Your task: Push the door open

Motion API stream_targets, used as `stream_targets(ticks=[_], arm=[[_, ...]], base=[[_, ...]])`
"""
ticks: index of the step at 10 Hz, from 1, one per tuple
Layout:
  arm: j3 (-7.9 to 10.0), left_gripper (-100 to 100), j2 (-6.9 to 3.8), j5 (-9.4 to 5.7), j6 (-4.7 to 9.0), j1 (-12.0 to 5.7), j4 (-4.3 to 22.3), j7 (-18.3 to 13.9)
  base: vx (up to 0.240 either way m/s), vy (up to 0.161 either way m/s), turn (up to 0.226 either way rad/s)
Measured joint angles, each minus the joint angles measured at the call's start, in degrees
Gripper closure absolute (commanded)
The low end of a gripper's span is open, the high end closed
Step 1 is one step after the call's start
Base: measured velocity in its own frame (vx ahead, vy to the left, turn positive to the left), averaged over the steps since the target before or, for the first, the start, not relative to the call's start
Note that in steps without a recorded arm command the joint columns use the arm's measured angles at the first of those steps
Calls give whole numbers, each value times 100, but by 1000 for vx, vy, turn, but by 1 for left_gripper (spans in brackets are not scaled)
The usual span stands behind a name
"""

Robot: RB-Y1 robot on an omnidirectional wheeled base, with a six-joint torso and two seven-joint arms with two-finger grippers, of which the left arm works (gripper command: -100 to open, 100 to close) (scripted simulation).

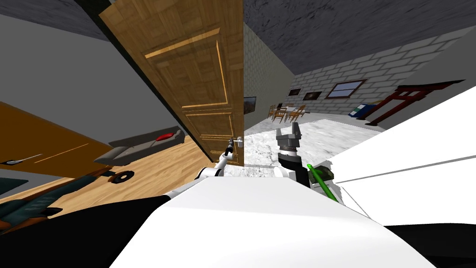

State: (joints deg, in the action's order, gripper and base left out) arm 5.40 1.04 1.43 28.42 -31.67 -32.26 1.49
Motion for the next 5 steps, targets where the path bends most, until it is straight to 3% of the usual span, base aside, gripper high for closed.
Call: stream_targets(ticks=[1,2,5], arm=[[-14,-100,95,9,-38,75,-119,2],[-13,100,100,10,-53,91,-137,3],[-20,100,129,3,-60,88,-103,-13]], base=[[8,-97,30],[-4,13,-14],[-4,24,-20]])
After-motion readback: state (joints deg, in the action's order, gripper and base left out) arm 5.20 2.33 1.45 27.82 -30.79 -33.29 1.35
